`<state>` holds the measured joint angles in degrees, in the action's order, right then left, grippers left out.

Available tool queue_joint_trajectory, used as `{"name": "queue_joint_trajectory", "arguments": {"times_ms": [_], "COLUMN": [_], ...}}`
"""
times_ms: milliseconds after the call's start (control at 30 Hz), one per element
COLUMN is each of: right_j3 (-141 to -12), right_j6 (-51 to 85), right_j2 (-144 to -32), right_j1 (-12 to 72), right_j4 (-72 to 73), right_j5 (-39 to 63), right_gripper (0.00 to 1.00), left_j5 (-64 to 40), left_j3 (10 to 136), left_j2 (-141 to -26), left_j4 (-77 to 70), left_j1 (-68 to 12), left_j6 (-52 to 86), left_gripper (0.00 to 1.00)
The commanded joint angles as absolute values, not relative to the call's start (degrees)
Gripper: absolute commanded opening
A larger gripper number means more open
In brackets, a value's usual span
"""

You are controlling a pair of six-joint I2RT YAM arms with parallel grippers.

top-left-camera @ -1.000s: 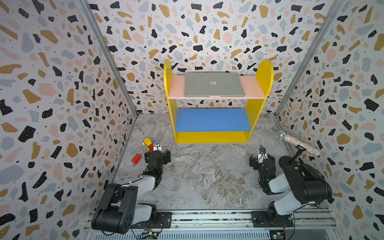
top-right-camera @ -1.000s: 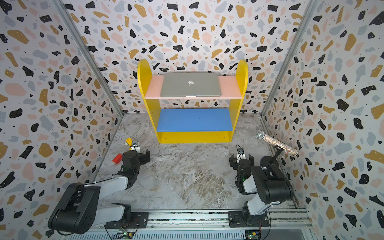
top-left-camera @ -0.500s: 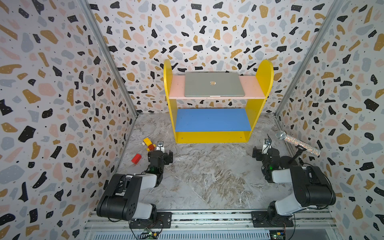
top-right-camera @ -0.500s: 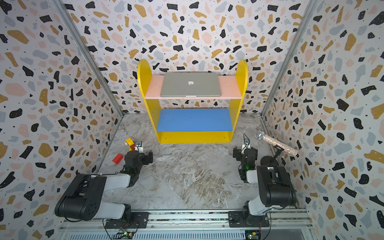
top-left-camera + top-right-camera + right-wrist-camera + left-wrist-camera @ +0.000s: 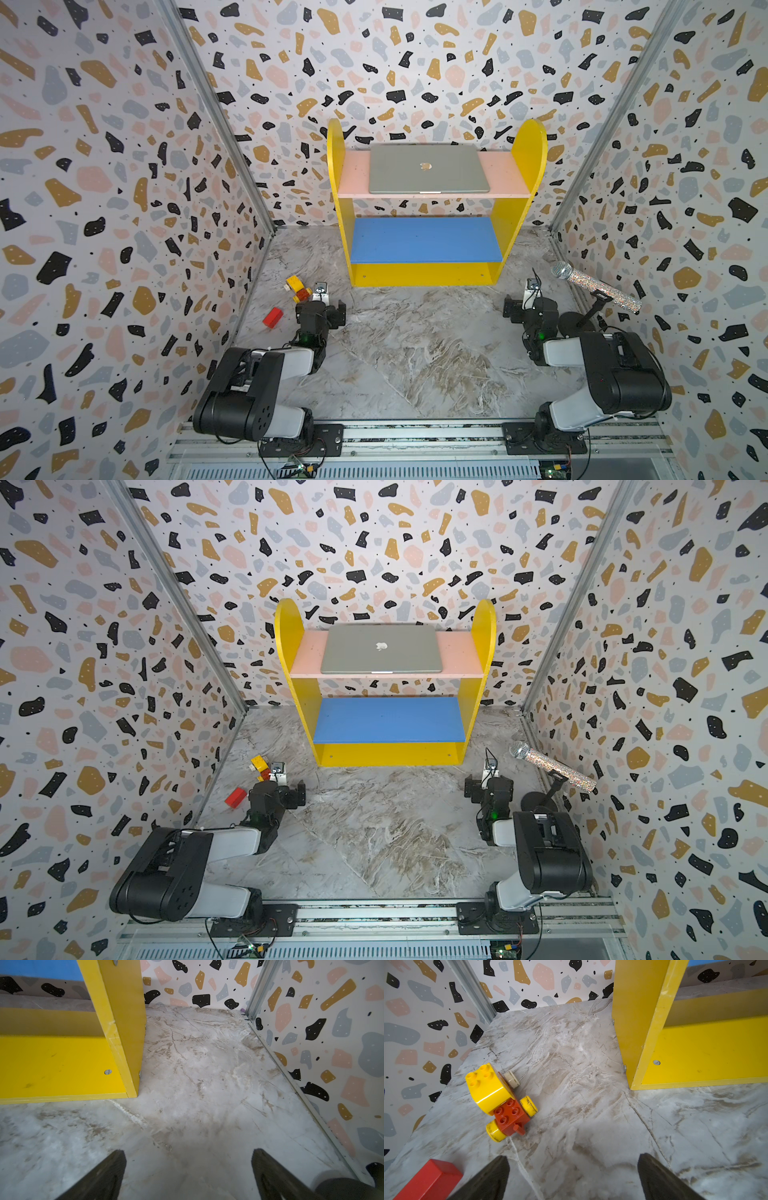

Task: Close the laptop lid and set it aside
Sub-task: Reset both arms

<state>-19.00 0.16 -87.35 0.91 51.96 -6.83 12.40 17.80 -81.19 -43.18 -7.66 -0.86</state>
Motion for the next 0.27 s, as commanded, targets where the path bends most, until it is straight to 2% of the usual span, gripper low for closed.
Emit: {"name": "queue_joint_trajectory", "arguments": {"times_ms": [0, 233], "right_j3": [-21.3, -20.9], "right_j6": [-1.1, -1.1], "right_j2": [-86.9, -86.8], "right_j1": [0.8, 0.8], "right_j4": [48.6, 49.1], "right_j5": [-2.1, -1.9], "right_gripper": [1.0, 1.0], "left_j5": [11.0, 8.2], "left_j3": [19.4, 19.2], "left_j2": [-81.5, -80.8], "left_j4": [-45.8, -45.2], "left_j1": [-7.2, -5.7], "left_j6": [-1.4, -1.0], "left_gripper": [1.0, 1.0]}}
